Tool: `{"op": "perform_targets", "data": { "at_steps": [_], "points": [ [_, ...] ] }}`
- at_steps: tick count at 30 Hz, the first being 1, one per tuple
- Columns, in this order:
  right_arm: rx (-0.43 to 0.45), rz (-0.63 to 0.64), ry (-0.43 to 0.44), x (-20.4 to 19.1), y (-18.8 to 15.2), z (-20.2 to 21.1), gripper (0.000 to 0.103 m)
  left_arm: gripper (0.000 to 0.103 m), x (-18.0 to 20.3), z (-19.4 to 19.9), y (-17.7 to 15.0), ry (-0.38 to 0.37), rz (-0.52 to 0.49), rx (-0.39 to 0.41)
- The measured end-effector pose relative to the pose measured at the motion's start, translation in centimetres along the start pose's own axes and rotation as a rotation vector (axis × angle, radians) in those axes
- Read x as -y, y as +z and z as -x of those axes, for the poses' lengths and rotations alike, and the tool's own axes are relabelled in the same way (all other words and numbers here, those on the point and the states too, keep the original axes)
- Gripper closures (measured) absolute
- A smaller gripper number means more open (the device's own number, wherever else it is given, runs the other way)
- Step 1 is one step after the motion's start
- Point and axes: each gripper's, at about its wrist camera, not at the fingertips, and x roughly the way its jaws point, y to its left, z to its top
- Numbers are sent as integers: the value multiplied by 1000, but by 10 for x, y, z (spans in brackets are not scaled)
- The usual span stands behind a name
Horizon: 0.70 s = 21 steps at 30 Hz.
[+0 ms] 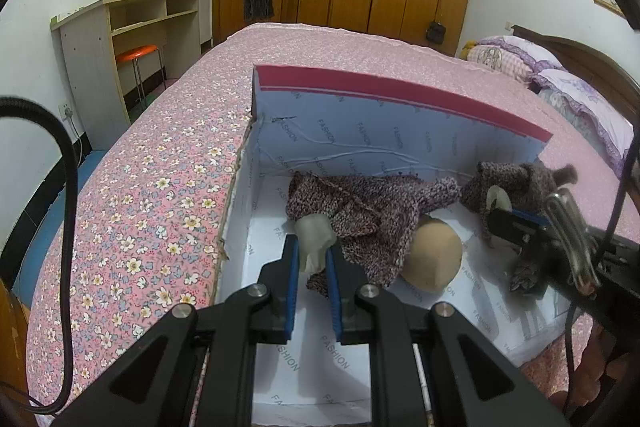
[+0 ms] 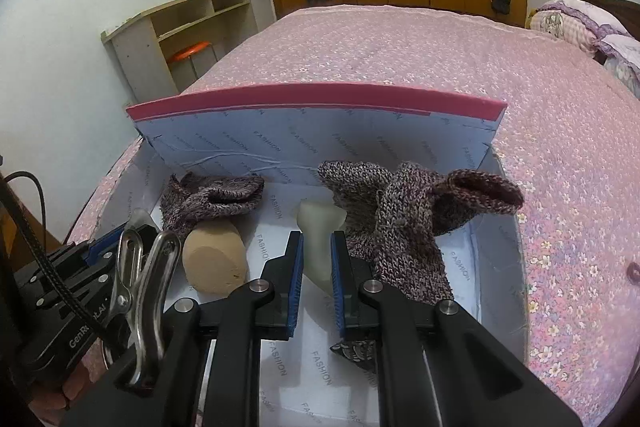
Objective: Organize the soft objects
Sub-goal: 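Lower the pale piece into the box and open the right tool, then withdraw the right tool from the box toward the red knit items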
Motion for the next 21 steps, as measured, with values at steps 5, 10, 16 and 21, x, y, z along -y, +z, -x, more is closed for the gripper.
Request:
{"op": "perform_targets", "data": {
  "at_steps": [5, 10, 16, 21],
  "points": [
    [-8, -3, 9, 1, 1, 0, 90, 90, 0, 0, 1, 3, 1, 0],
    [-2, 3, 10, -1, 2, 7, 74, 88, 1, 0, 2, 4, -8, -3],
    [8, 16, 15, -4, 2, 19, 68, 59, 8, 4, 2, 6, -33, -3],
    [24, 20, 19, -5, 1, 31, 62, 40, 17, 8, 1, 11, -59, -3]
  ]
}}
